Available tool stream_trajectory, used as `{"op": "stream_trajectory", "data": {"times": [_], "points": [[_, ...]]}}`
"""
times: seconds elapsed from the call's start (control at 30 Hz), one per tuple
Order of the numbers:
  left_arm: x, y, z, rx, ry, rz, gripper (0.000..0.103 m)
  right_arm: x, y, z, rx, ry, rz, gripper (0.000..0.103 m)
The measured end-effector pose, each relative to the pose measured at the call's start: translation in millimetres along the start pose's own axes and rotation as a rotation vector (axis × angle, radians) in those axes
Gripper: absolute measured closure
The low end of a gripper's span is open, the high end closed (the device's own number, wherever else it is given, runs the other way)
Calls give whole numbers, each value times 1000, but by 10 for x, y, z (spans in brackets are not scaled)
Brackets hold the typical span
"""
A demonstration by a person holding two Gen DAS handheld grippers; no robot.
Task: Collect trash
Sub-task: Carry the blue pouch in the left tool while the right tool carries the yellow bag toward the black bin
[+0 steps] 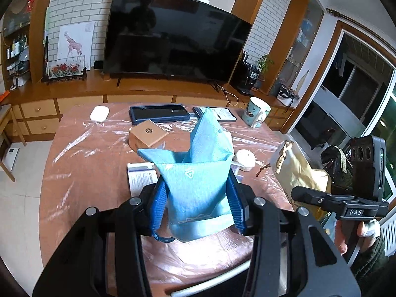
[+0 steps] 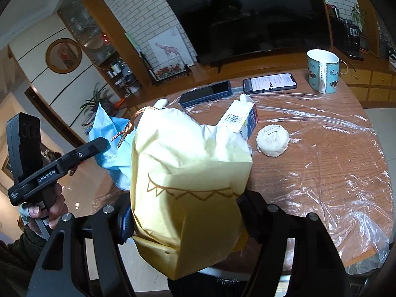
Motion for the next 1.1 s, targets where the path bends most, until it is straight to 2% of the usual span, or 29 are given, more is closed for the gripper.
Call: {"op": "stream_trajectory", "data": {"times": [0.2,0.43,0.77,1.1], "points": [[212,215,-169,3,13,-2,57,195,331,13,-31,9,-10,35],[551,374,-432,14,-9,26,57,572,575,74,-57,36,31,35],[1119,475,-708,33,-9,89,57,1089,600,121,-86,26,117,35],[1572,355,-812,8,-54,180,57,1451,465,126,-62,38,203,35]]}}
Point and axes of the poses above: each gripper's, at about its wrist camera, not at the fingertips, and y roughly against the way its jaws point, z to its left, x to its underside, the point moved 7 cm from there along -y, roughly the way its jaws point, and after that the axes turned 6 degrees about y, right-handed, at the moved point
